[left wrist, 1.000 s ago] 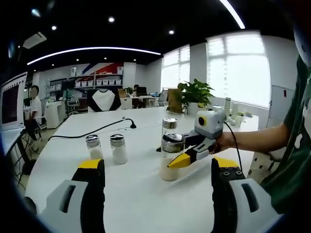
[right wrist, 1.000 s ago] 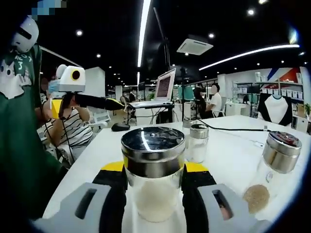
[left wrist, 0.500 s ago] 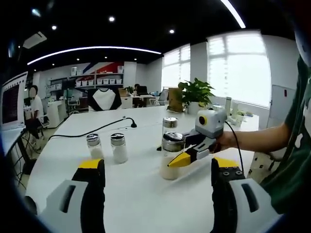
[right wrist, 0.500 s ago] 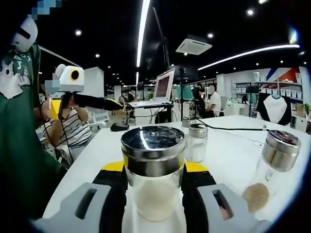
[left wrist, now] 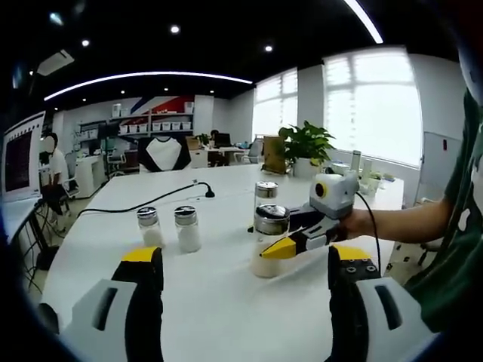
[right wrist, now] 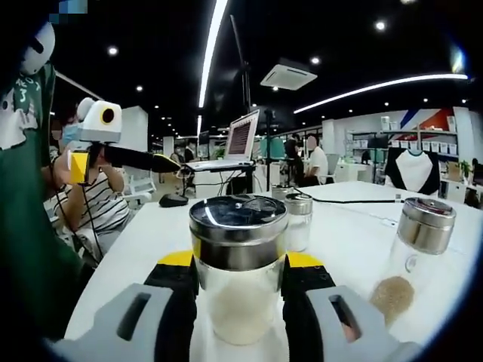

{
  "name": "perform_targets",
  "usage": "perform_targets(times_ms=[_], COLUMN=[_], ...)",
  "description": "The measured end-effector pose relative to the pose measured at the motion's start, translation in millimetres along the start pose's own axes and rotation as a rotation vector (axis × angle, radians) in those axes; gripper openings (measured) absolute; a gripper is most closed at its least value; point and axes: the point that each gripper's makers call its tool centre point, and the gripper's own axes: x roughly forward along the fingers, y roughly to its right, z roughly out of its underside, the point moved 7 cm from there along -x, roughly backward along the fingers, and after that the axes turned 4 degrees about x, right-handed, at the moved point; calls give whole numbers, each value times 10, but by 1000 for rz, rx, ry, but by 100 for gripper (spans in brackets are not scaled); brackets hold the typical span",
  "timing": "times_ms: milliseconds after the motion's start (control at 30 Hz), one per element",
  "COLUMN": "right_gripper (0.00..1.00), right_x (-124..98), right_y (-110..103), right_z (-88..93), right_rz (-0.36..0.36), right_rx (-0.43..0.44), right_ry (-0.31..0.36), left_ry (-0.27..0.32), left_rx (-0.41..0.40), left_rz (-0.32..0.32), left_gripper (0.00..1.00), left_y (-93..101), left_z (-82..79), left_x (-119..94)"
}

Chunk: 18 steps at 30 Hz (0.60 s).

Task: Rotate the seasoning bottle until the label or dispensing opening points toward the visible target arrow and the bottle remains upright within the marked orientation range

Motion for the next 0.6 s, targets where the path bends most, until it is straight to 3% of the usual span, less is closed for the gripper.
perform_targets(times_ms=[300, 600], right_gripper=[42, 42], right_x=[5, 18], right_y=[-34, -61], right_z=[-14, -15], right_rz=[67, 138], right_rx=[19, 34], right_ry=[-35, -62], left_ry=[-22, -21], left_rx=[50, 44], left_rz=[-2, -5], left_gripper=[96, 96], left_y=[30, 5], left_z=[-5, -4], left_x=[1, 7])
